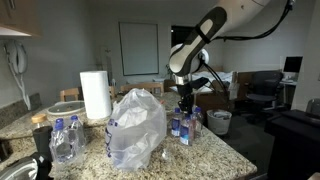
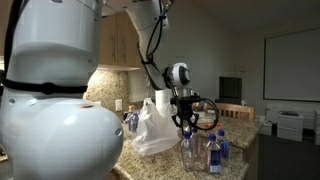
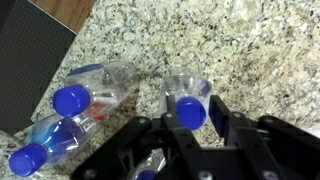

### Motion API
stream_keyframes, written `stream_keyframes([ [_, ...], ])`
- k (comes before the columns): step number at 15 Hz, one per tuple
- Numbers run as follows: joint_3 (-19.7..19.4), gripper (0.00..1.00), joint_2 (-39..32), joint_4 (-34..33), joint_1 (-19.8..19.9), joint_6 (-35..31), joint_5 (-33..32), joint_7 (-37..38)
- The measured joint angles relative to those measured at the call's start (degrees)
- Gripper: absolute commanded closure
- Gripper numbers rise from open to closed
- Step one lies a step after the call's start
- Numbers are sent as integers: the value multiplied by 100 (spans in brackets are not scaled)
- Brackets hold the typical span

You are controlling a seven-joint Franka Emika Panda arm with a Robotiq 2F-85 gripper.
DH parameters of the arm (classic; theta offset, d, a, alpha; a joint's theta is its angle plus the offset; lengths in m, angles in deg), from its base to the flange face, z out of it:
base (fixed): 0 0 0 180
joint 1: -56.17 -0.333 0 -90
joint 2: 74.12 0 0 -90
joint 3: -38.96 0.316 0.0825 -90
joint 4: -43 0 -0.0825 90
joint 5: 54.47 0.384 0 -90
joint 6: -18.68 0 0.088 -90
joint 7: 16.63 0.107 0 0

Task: Put the water bottles into the plastic bag.

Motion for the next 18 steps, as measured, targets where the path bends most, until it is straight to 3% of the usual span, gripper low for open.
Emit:
stream_keyframes([
  [1,-5,87,-10,-11,2,5,0,0],
  [12,12,86,50,-163,-15,260,-11,-16],
  [18,155,86,1068,-228,-50,1482,-19,-406],
])
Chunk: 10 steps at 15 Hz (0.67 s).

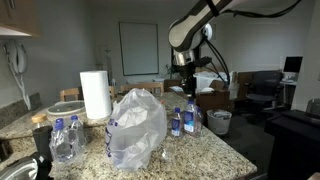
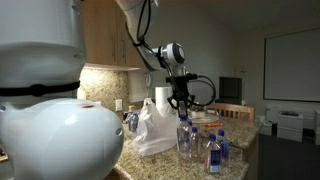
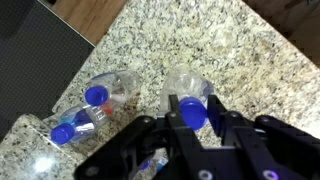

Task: Put the water bottles into the plastic bag.

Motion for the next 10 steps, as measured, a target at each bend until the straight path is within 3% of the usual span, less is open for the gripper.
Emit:
stream_keyframes([
  [6,69,86,978,-1088,-229,1881,78,-261],
  [10,319,86,940,-2067,-561,2055,679,-41],
])
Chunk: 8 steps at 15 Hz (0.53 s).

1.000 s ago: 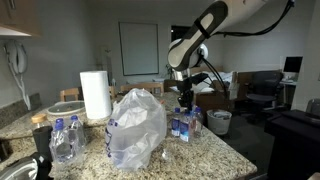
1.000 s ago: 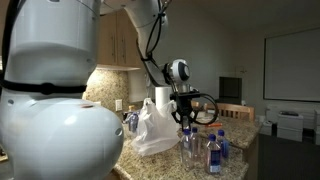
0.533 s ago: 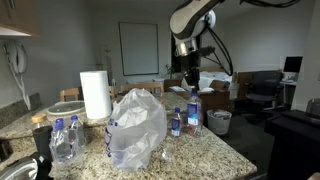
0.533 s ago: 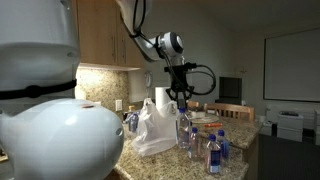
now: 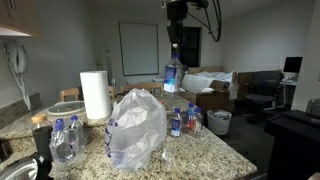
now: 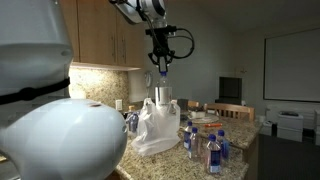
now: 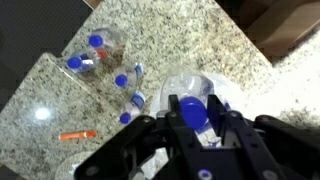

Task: Put the water bottles into the plastic bag.

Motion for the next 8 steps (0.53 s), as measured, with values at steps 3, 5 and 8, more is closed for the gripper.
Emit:
stream_keyframes([
  [3,291,86,-294,-606,-195,-299,240,577],
  [5,480,86,-665,-1020,-276,-517,245,1025],
  [8,598,86,-1380,-1604,-315,-867,214,1681],
])
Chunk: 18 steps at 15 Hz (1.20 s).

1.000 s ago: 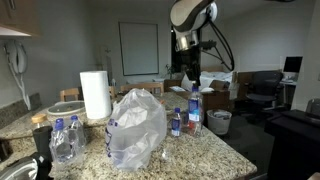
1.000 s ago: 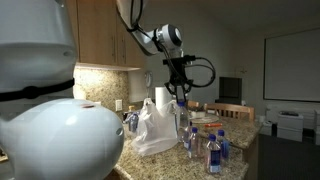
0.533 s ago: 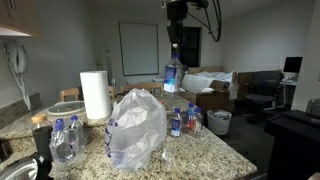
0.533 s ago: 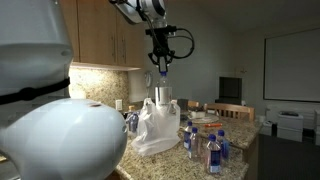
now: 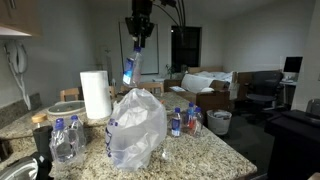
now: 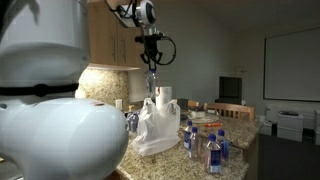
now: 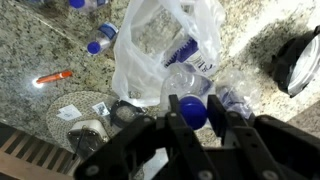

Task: Put the water bottles into the plastic bag.

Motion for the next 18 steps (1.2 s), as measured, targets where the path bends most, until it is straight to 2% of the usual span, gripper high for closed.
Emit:
stream_keyframes([
  [4,-70,86,-829,-673,3,3,6,349],
  [6,-115,86,-1060,-876,3,265,30,427],
  [7,-136,52,-1127,-943,2,447,30,515],
  [8,-156,42,-1165,-975,2,616,30,614],
  [11,-209,23,-1184,-984,5,1018,30,876],
  [14,-237,5,-1118,-915,33,831,52,868],
  [16,-266,0,-947,-723,99,512,160,838],
  [18,-319,0,-717,-486,194,333,307,787],
])
